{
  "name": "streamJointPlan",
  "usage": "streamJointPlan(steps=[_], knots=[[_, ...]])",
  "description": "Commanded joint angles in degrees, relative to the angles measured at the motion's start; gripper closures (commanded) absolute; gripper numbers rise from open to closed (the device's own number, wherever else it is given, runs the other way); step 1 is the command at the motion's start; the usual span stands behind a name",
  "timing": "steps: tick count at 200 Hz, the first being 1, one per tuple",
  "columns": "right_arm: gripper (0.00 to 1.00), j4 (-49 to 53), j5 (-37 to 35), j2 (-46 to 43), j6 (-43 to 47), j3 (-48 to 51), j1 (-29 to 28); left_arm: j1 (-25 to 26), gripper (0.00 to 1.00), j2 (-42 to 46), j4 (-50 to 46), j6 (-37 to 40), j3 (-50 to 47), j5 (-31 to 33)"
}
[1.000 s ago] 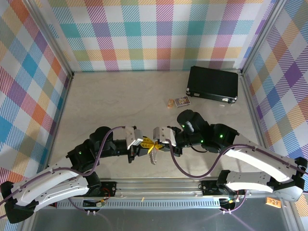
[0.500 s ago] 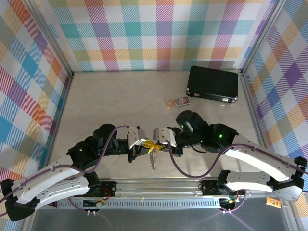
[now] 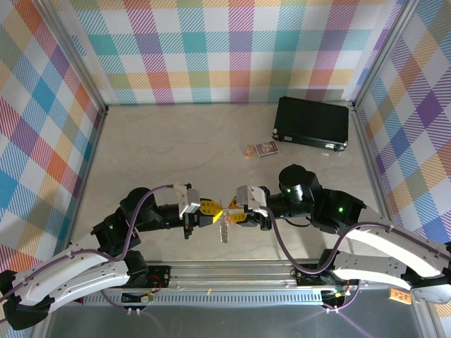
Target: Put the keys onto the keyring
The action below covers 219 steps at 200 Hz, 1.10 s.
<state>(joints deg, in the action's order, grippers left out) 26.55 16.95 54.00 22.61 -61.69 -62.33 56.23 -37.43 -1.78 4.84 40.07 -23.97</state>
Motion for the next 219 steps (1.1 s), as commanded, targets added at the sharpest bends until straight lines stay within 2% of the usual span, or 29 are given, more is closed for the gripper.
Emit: streamJointPlan(steps=[1, 21, 79, 107, 142, 186, 219], knots=[[0.68, -3.00, 0.27, 0.24, -2.01, 0.21, -0.36, 0.20, 1.00, 0.38, 6.44, -1.38, -0.78, -2.83], [0.63, -4.58, -0.72, -0.60, -3.06, 0.93, -0.34, 0.22, 1.00, 0.34, 7.48, -1.79, -0.88, -3.64], [0.65, -7.47, -1.39, -1.82, -5.77, 2.72, -0.27, 0.20, 1.00, 1.09, 9.00, -1.68, -1.33, -4.46], [0.70, -8.04, -0.15, -2.04, -5.82, 2.80, -0.25, 0.20, 1.00, 1.57, 10.78, -2.21, -2.56, -4.60], [0.83, -7.39, 0.36, -1.35, -5.47, 2.50, -0.26, 0.20, 1.00, 1.90, 10.76, -1.87, -2.64, -4.61], [0.84, -3.87, 1.32, 2.00, -4.88, 0.37, -0.26, 0.20, 1.00, 2.33, 9.46, -1.47, -2.48, -4.33], [0.96, -3.87, 1.62, 1.89, -4.29, 0.16, -0.26, 0.20, 1.00, 2.19, 8.97, -1.07, -2.36, -4.01]])
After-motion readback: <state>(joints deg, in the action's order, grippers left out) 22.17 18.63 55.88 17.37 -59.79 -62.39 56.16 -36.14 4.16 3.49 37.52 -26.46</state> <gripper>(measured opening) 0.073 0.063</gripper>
